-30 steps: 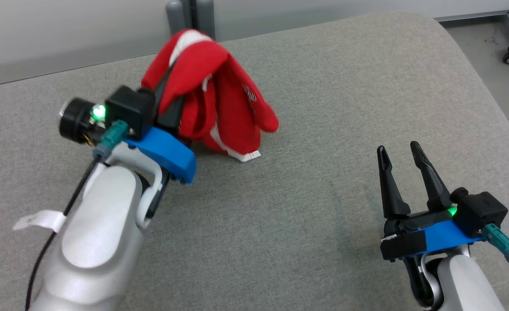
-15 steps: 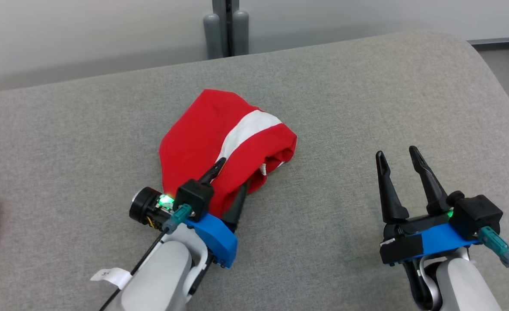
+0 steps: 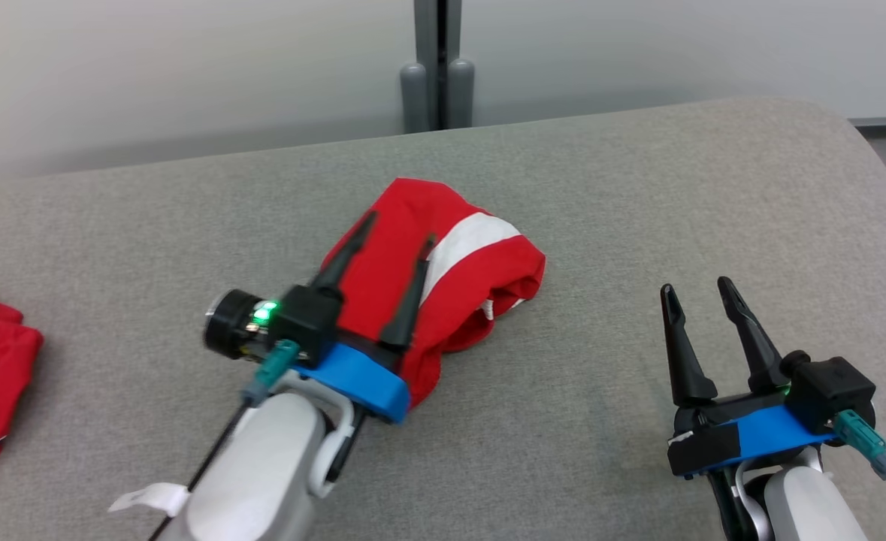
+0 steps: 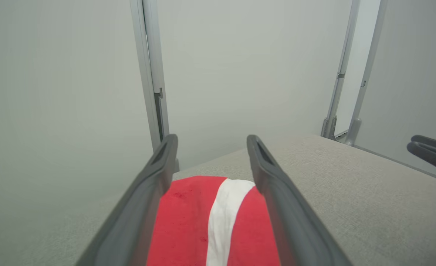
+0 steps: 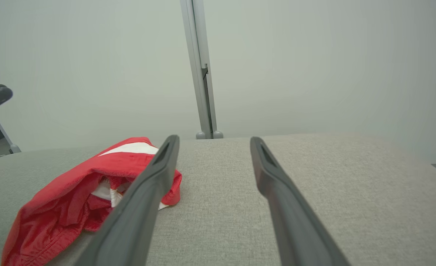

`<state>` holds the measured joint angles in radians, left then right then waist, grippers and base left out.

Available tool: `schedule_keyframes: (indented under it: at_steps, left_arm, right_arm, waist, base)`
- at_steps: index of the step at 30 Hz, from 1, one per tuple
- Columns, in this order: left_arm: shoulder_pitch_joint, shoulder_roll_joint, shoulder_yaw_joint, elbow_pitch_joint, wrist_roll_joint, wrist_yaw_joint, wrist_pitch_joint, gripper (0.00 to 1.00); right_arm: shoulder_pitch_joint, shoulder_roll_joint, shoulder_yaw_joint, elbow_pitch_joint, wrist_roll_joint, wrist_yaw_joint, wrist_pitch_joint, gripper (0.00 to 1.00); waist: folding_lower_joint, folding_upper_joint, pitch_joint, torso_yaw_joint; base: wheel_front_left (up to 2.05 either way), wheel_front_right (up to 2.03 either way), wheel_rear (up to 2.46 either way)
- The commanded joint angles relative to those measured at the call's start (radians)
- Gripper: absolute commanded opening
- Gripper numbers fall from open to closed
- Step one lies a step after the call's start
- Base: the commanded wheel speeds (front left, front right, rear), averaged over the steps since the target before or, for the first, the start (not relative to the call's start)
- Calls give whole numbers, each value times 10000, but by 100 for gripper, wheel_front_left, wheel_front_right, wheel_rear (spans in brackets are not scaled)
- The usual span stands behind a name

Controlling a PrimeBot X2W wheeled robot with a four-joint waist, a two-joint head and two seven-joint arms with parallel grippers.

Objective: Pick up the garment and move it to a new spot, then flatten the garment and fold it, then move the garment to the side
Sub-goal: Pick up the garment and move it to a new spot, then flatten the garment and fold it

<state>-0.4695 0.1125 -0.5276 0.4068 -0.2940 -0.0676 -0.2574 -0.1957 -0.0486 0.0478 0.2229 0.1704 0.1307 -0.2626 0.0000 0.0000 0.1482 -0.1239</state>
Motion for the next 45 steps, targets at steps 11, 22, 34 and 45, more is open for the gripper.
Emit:
schedule_keyframes:
  at_steps: [11, 22, 34, 45]
  left_arm:
    - [1219, 888, 1869, -1149, -385, 928, -85, 100]
    - [2911, 844, 3721, -1989, -117, 1331, -80, 100]
    - [4017, 219, 4676, -1884, 482, 1118, -81, 100]
    - [4134, -101, 5204, -1745, 910, 777, -82, 100]
  right_arm:
    - [181, -34, -164, 20, -151, 1, -34, 100]
    - [309, -36, -329, 143, -307, 1, -35, 100]
    - [586, -34, -258, 302, -376, 1, -35, 100]
    - [610, -34, -209, 442, -424, 1, -35, 100]
  waist:
    - [0, 0, -254, 700]
    - [0, 0, -667, 1253]
    - [0, 0, -1059, 1440]
    - [0, 0, -1191, 1440]
  base:
    - [0, 0, 0]
    - [0, 0, 0]
    - [0, 0, 0]
    - [0, 0, 0]
